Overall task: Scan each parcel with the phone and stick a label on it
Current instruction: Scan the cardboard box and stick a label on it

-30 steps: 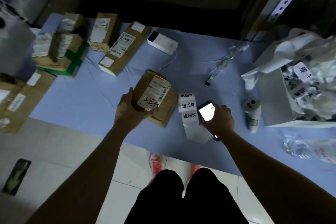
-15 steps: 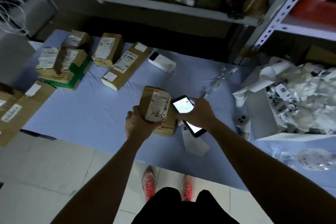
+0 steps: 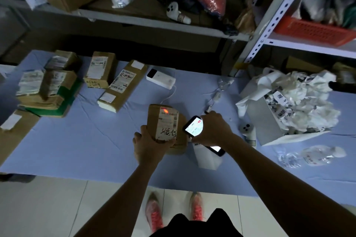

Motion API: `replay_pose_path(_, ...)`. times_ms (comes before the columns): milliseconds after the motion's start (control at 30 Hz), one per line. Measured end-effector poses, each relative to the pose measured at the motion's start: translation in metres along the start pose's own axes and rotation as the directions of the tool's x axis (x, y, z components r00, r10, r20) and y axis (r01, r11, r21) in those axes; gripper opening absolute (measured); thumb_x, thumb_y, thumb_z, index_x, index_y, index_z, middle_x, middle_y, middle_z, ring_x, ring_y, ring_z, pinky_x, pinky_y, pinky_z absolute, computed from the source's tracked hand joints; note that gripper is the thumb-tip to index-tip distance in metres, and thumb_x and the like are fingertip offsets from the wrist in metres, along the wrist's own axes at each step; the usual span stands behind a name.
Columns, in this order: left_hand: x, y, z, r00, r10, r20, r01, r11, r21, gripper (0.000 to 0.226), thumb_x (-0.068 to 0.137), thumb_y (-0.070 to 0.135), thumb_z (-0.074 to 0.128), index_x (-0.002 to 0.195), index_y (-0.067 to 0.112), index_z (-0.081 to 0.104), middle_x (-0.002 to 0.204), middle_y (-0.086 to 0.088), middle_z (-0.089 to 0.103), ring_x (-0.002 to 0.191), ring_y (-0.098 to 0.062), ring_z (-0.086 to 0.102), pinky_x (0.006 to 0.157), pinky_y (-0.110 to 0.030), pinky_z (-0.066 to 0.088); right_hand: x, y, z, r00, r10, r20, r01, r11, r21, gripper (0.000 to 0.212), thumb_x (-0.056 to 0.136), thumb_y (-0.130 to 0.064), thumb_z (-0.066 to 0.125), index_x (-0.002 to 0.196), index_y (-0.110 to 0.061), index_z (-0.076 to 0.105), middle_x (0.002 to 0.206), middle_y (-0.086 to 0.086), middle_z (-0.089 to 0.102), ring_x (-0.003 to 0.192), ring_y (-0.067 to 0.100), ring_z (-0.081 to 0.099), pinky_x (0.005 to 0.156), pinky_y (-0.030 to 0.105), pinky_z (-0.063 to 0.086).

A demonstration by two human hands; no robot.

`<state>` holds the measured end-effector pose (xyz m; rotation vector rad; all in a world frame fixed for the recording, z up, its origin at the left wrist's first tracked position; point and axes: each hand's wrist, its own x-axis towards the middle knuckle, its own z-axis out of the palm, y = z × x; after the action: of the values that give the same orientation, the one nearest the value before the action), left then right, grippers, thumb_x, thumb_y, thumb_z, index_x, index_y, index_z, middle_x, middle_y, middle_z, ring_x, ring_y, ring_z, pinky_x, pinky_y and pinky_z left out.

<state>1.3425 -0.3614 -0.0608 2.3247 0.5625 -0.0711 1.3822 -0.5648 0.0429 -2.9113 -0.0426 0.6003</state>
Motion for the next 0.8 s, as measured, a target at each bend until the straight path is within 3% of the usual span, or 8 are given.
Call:
replay_pose_path(333, -0.002, -0.006, 0.006, 0.999, 0.020, -0.031, -0.022, 0.998, -0.055, 0.105, 0.041, 0.074, 0.082, 0.124, 0.025, 0.041, 0.107, -0.005, 0.050, 0.105, -0.030, 0.051, 0.064, -0.036, 0.047, -0.020, -0.001, -0.010, 0.996, 0.074, -0.055, -0.078, 0.993, -0.083, 0.086, 0.066, -0.058, 0.085, 0.132, -0.016, 0.050, 0.125, 0.008, 0.051, 0.119, 0.026, 0.046, 0.088, 0.037, 0.046)
replay_pose_path(800, 0.018, 0.006, 0.014, 0.998, -0.042, -0.038, 0.040, 0.998, -0.046, 0.108, 0.047, 0.066, 0.088, 0.132, 0.021, 0.039, 0.117, -0.012, 0.048, 0.114, -0.035, 0.048, 0.075, -0.046, 0.051, -0.020, 0.015, -0.009, 0.998, 0.070, -0.001, -0.070, 0.995, -0.075, 0.084, 0.066, -0.055, 0.085, 0.133, -0.019, 0.050, 0.124, 0.004, 0.050, 0.121, 0.025, 0.045, 0.090, 0.037, 0.047)
